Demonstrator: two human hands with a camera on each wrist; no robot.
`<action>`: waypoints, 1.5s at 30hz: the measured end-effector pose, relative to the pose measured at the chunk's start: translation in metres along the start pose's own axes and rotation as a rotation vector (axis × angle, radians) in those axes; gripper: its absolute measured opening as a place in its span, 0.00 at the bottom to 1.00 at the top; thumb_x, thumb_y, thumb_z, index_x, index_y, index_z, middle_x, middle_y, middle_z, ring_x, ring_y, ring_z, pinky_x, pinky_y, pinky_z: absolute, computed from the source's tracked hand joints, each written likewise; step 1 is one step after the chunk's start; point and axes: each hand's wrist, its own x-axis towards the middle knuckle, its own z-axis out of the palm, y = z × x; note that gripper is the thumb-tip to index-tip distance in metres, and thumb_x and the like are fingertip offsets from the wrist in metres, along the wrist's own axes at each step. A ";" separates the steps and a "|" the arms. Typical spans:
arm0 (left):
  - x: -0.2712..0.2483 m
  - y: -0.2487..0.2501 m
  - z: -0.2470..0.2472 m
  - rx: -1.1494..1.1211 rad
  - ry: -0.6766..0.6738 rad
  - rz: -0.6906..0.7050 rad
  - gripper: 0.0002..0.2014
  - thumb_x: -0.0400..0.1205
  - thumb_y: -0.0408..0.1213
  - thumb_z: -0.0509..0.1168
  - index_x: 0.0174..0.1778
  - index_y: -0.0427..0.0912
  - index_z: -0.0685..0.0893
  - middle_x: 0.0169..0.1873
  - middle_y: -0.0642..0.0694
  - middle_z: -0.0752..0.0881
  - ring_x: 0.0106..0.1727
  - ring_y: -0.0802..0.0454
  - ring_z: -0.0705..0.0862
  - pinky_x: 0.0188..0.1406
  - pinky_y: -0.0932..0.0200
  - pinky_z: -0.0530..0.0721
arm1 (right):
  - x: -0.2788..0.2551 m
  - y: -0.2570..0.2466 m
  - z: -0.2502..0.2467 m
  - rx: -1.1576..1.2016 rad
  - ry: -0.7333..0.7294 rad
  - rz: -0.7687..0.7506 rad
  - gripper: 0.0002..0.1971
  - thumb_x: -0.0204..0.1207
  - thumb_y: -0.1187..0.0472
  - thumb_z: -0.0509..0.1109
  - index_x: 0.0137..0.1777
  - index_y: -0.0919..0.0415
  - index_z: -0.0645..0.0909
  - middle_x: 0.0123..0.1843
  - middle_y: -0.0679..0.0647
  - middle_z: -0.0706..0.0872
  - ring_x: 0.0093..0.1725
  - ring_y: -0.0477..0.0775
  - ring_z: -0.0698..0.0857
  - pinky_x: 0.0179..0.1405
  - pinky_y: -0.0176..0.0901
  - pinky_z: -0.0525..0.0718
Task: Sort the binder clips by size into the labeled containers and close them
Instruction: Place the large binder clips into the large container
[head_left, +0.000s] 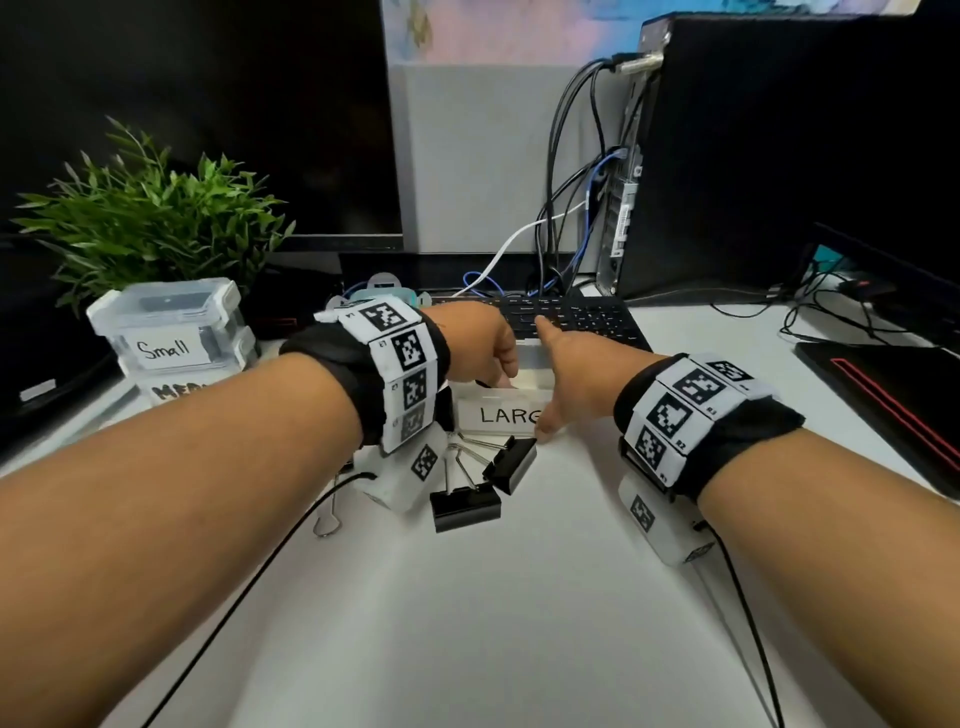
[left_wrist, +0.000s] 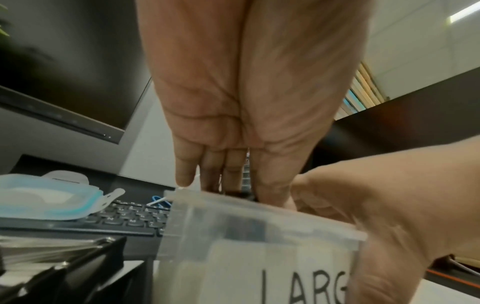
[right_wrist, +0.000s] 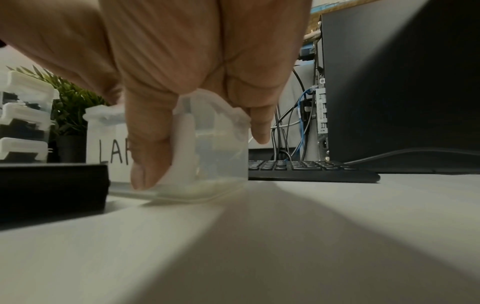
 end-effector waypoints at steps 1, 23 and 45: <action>0.001 -0.002 0.001 0.013 -0.001 -0.012 0.11 0.81 0.43 0.67 0.59 0.51 0.85 0.48 0.56 0.83 0.47 0.59 0.76 0.47 0.64 0.71 | 0.001 0.000 0.000 -0.024 -0.009 -0.007 0.65 0.59 0.53 0.85 0.84 0.57 0.38 0.81 0.56 0.66 0.76 0.58 0.70 0.70 0.47 0.73; 0.016 -0.024 -0.016 -0.027 -0.206 -0.324 0.36 0.66 0.52 0.78 0.70 0.53 0.76 0.61 0.50 0.81 0.63 0.49 0.79 0.65 0.51 0.77 | 0.054 -0.002 -0.024 -0.443 -0.247 -0.138 0.65 0.47 0.41 0.86 0.81 0.54 0.50 0.75 0.58 0.65 0.69 0.68 0.75 0.60 0.65 0.81; 0.005 -0.031 -0.008 -0.052 -0.072 -0.266 0.25 0.70 0.52 0.75 0.61 0.51 0.78 0.52 0.52 0.81 0.52 0.53 0.76 0.47 0.56 0.70 | 0.041 -0.010 -0.030 -0.348 -0.231 -0.059 0.68 0.51 0.42 0.85 0.84 0.48 0.42 0.80 0.56 0.66 0.76 0.64 0.70 0.70 0.61 0.73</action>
